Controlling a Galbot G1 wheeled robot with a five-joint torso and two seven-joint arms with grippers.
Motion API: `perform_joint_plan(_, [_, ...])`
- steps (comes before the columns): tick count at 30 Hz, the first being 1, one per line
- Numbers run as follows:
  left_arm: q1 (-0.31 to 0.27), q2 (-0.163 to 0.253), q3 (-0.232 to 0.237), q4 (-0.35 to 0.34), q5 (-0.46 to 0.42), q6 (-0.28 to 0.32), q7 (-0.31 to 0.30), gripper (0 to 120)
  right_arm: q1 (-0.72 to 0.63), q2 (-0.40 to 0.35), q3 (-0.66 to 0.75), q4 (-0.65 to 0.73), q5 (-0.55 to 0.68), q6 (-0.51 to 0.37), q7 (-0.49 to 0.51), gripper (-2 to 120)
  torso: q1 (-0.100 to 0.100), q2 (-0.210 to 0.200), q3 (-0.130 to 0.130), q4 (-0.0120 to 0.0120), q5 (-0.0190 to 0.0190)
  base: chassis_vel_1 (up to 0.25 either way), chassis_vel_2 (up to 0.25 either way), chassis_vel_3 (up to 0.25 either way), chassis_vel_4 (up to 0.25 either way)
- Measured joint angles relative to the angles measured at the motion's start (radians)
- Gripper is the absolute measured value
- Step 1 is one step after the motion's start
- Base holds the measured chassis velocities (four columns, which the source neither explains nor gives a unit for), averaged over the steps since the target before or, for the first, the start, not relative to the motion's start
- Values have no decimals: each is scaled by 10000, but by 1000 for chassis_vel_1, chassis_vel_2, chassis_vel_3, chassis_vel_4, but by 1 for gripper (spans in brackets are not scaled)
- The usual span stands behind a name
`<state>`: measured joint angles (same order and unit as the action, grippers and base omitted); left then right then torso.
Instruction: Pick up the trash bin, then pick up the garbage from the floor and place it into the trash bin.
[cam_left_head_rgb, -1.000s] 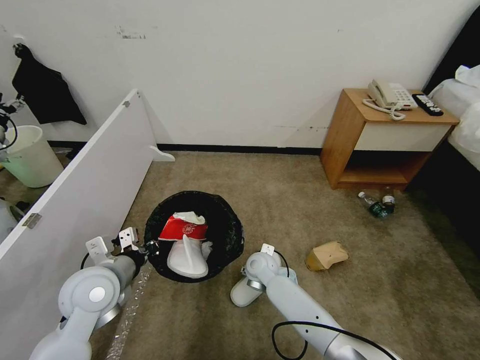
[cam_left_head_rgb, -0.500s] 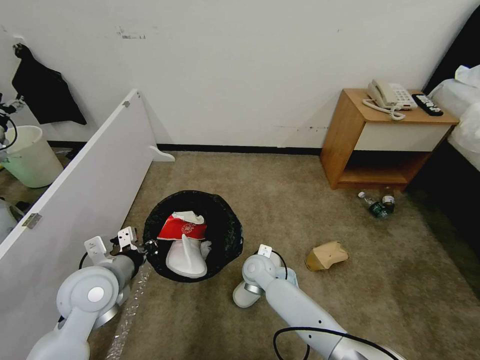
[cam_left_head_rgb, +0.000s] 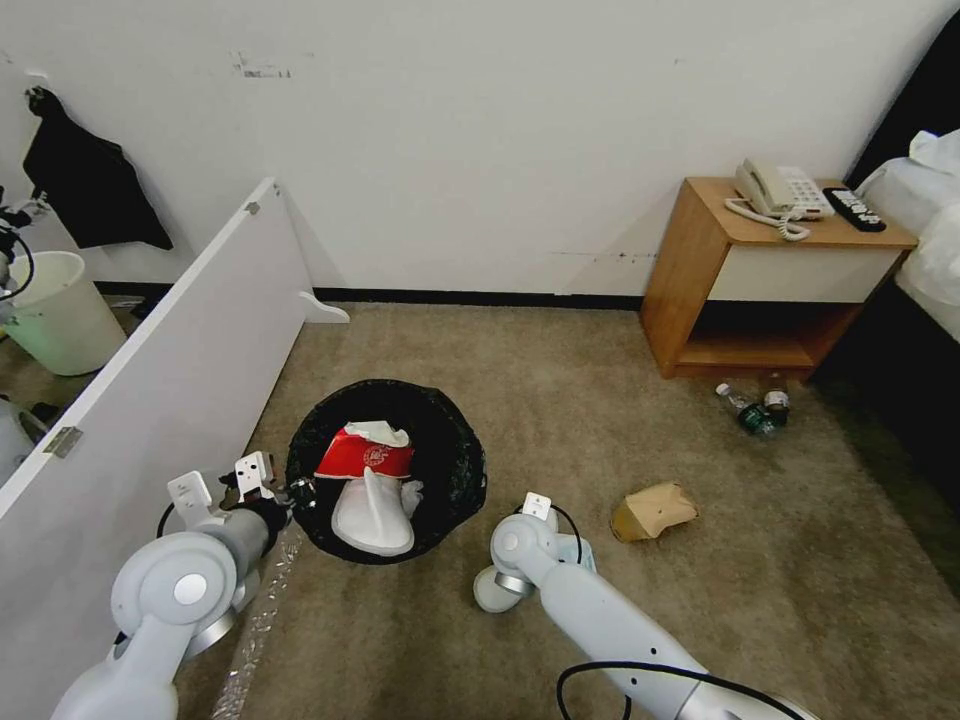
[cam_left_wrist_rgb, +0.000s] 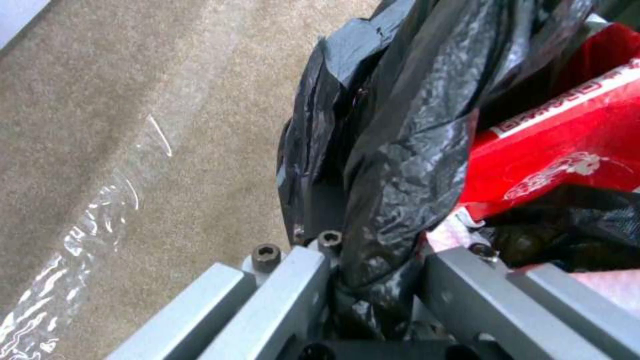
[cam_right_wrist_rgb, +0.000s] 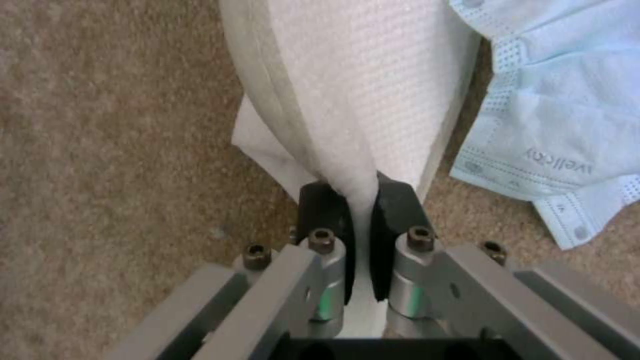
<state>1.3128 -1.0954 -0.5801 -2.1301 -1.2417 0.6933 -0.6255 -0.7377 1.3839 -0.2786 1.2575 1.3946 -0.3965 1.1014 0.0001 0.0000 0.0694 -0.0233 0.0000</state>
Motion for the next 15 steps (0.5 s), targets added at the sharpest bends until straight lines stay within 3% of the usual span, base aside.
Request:
perform_joint_plan(9, [54,177,-2,-149,-169,2,-55,0,-61,-372,-126,562,158,130,219,4,0,0,0,-1,0,0,0,0,0])
perform_joint_plan(15, [70,368,-7,-155,-506,44,-151,0,-224,-1025,-474,1544,439,273,499,4,0,0,0,-1,0,0,0,0,0])
